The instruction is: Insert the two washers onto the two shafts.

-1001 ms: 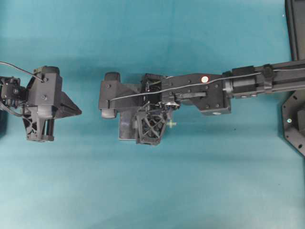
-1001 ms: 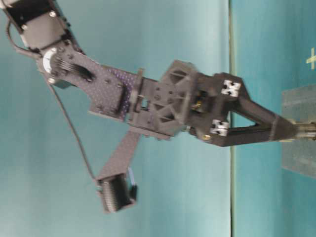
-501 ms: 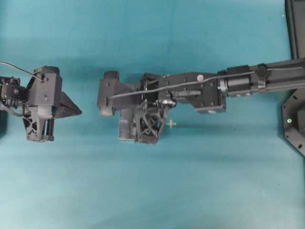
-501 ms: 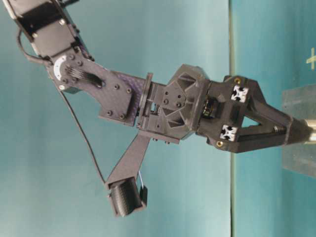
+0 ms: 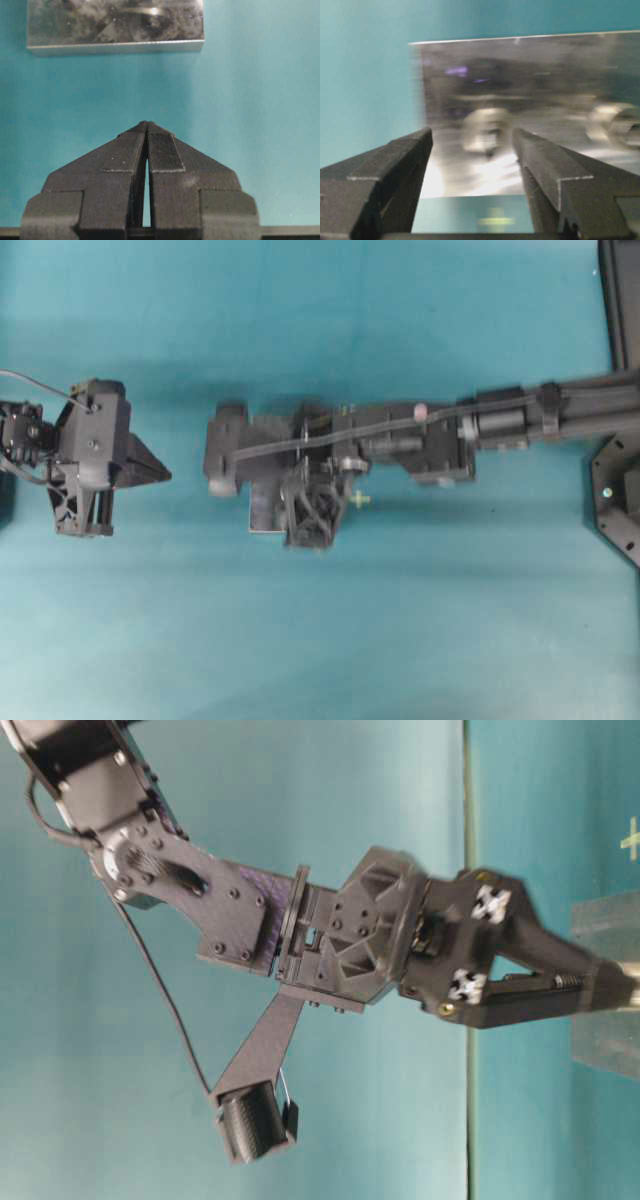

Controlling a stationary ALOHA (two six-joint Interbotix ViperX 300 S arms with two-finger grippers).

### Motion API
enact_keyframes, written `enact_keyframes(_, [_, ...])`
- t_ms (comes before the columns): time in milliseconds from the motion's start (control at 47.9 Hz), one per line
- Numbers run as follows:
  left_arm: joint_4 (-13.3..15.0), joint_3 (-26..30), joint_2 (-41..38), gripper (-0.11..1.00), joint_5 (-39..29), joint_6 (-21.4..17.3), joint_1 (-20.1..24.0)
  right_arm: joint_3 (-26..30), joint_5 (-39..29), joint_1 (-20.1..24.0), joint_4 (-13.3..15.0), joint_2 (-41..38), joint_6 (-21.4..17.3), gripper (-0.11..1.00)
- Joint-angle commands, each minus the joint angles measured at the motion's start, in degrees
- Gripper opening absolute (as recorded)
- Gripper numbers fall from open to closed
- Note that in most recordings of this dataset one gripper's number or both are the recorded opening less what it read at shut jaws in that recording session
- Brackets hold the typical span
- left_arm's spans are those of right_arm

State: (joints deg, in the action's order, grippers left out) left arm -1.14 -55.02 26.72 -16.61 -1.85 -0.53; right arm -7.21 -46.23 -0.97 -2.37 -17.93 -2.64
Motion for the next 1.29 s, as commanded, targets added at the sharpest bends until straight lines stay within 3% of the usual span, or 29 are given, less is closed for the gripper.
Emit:
enact_keyframes(0, [-0.2,1.0,0.5,0.00,0.4,0.1,-0.3,1.2,-0.4,-0.3,0.1,1.6,0.5,0.70])
enact_keyframes(584, [-0.2,1.0,-0.2,0.00,0.5,0.1,-0.4,-3.2,-1.0,0.9,-0.3,12.9,0.4,0.70])
enact_keyframes(793, [-0.2,0.5,-0.1,0.00,5.1,-0.2,-0.4,-10.4,5.0,1.3,-0.2,16.9,0.4,0.69])
enact_keyframes(1043, [-0.2,0.4,-0.1,0.00,5.4,-0.2,-0.8,-17.8,14.2,1.4,-0.3,22.1,-0.4,0.67])
enact_keyframes(1272, [-0.1,0.4,-0.2,0.00,5.4,-0.2,-0.8,-20.2,16.1,1.4,-0.3,23.4,-0.5,0.67])
